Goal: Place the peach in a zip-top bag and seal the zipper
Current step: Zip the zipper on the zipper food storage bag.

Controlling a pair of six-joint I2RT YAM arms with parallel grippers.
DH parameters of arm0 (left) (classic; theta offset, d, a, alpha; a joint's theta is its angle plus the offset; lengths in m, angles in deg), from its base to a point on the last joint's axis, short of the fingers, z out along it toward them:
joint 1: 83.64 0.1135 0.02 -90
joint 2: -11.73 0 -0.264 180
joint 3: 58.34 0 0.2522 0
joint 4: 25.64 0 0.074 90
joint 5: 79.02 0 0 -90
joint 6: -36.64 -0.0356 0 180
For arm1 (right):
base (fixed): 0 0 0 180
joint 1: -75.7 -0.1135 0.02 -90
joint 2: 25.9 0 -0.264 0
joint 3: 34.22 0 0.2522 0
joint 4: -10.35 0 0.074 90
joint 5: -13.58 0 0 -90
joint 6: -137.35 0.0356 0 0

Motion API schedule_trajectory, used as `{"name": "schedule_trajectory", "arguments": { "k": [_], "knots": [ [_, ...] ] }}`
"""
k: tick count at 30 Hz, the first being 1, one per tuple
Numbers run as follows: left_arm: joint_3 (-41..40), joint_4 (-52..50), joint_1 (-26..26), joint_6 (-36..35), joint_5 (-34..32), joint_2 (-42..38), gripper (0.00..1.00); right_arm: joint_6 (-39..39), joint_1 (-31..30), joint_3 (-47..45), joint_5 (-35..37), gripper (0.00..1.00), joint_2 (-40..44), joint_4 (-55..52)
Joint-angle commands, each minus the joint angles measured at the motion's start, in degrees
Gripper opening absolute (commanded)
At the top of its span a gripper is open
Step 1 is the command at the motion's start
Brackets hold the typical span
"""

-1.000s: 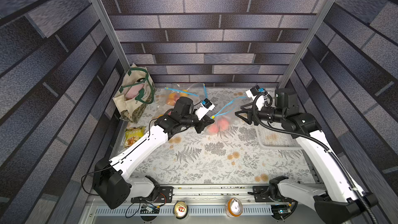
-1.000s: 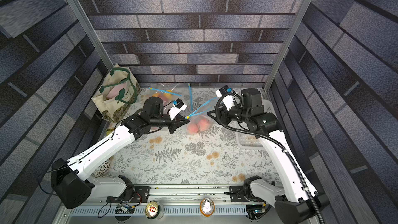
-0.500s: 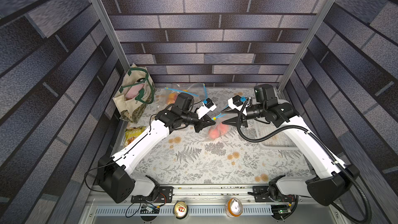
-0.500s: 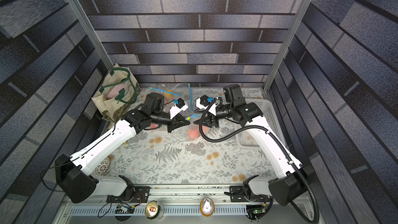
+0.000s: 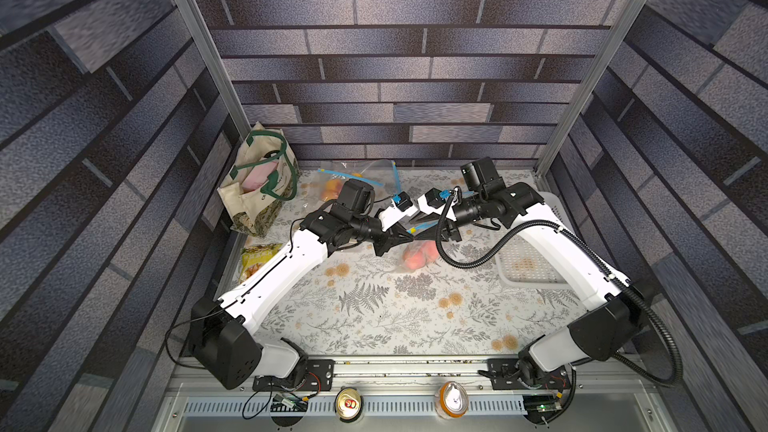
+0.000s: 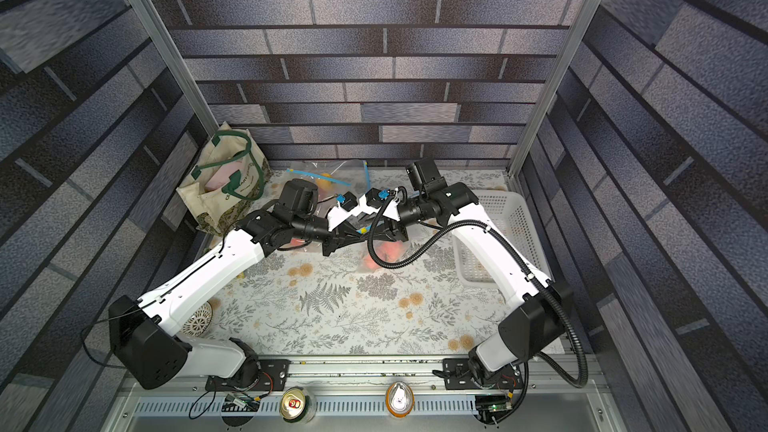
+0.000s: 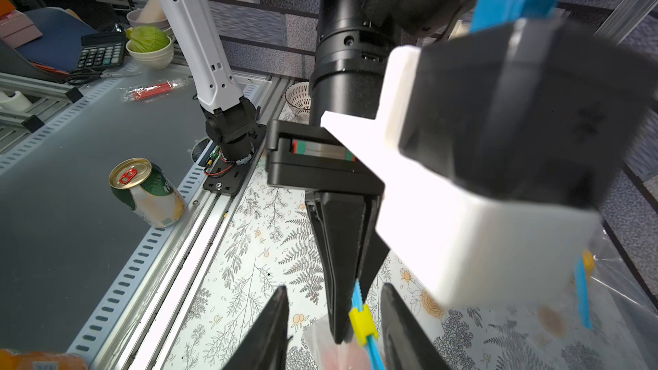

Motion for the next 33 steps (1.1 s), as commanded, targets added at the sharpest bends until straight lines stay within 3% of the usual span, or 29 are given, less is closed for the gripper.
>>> {"name": "schedule_trajectory", "arguments": {
  "k": [1, 13, 18, 21, 33],
  "knots": [
    [-0.7, 1.3, 0.6, -1.7, -0.1, -1.8, 0.00, -2.0, -1.5, 2.8, 1.9, 0.38, -1.8, -4.6],
    [-2.1, 0.7, 1.6, -3.1, -0.9, -3.9, 0.00, -1.0, -1.8, 5.2, 9.4, 0.26, -2.9, -7.4],
    [-2.0, -0.1, 1.3, -3.5, -0.5, -4.1, 0.00, 3.1, -1.8, 4.2, 12.1, 0.36, -2.3, -1.7],
    [-2.3, -0.2, 1.3, -3.6, -0.4, -4.2, 0.00, 3.3, -1.8, 5.2, 12.4, 0.38, -3.0, -1.8],
    [-2.4, 0.2, 1.6, -3.7, -0.4, -4.3, 0.00, 2.1, -3.6, 7.3, 12.6, 0.27, -5.4, -5.6]
  ]
}}
